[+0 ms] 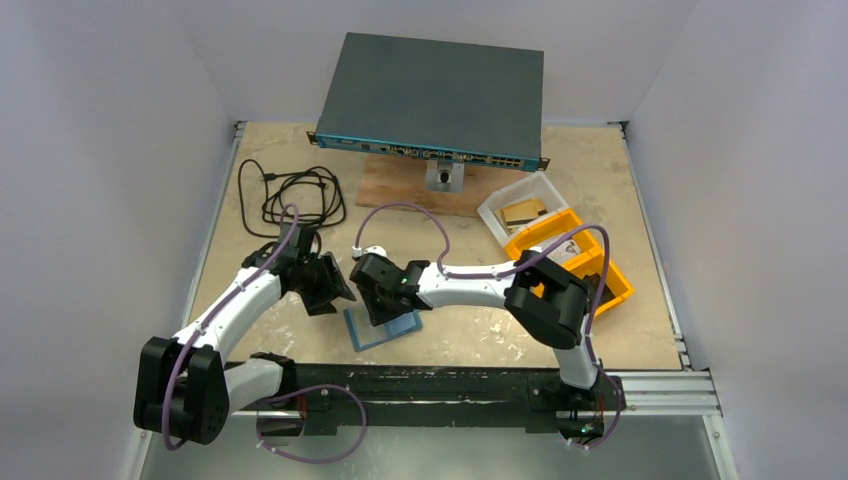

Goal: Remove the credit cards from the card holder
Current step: Remove the credit card from the card holder.

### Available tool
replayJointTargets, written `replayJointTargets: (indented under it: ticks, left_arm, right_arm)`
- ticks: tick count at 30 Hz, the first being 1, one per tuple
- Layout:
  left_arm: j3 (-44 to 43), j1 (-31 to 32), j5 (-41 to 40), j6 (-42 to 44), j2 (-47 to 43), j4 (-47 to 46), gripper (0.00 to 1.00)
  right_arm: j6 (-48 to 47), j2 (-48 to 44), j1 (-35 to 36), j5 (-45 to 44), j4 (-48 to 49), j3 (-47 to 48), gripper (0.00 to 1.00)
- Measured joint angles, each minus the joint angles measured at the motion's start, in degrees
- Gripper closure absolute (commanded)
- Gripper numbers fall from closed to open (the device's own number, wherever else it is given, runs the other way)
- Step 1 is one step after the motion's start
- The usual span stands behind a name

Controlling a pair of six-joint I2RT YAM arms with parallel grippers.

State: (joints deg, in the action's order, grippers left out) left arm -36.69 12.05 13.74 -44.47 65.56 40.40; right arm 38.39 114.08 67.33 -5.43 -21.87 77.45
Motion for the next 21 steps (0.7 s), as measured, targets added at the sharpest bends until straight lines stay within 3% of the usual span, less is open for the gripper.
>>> replayJointTargets:
  ticks: [5, 12, 21]
  left_arm:
    - [0.7, 0.0, 1.7, 1.0, 0.0, -0.7, 0.51]
    - [2.5, 0.5, 5.6, 1.7, 0.0, -2.3, 0.55]
    - [2.6, 6.8, 7.7, 0.5, 0.4, -5.7, 0.63]
  right_arm:
    - [1.3, 0.2, -0.5, 0.9, 1.2, -0.7, 0.92]
    - [3.5, -2.2, -3.6, 7.1, 8.5, -6.8, 0.93]
    - [6.2, -3.4, -8.0, 17.6, 18.7, -13.6, 0.94]
